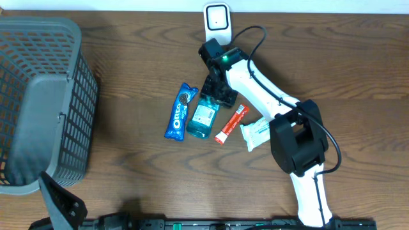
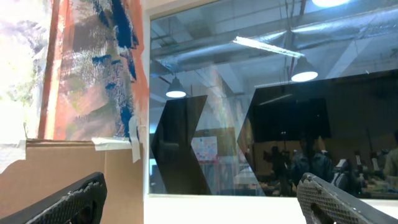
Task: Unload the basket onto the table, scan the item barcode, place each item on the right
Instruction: 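Close right gripper on the bottle cap and lift the bottle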
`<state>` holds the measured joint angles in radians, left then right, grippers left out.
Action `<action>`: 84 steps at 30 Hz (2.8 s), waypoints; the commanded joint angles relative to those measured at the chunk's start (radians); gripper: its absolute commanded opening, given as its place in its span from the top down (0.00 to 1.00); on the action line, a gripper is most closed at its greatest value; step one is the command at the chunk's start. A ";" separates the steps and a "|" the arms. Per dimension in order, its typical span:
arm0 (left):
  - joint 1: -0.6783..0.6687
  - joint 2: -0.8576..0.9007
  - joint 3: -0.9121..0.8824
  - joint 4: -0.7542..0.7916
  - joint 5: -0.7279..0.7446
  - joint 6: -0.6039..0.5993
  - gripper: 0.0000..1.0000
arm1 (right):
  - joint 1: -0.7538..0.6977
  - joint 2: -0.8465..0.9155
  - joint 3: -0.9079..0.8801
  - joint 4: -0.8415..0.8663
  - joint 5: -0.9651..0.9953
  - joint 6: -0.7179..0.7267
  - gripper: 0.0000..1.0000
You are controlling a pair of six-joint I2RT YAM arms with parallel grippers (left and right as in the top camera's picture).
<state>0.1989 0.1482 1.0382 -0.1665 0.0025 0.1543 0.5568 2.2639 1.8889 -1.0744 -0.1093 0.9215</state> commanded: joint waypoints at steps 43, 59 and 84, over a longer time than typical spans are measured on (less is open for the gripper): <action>-0.021 -0.009 0.005 0.195 0.013 0.061 0.02 | 0.049 0.135 0.045 0.057 0.096 -0.143 0.36; -0.021 -0.119 -0.001 0.095 0.013 0.061 0.02 | 0.054 0.137 0.060 -0.108 0.029 0.194 0.08; -0.024 -0.145 -0.002 0.050 0.013 0.061 0.02 | 0.029 0.133 0.159 -0.017 0.180 -0.019 0.56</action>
<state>0.1810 0.0044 1.0355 -0.1081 0.0021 0.2073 0.6003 2.3886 1.9839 -1.0958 0.0204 0.9997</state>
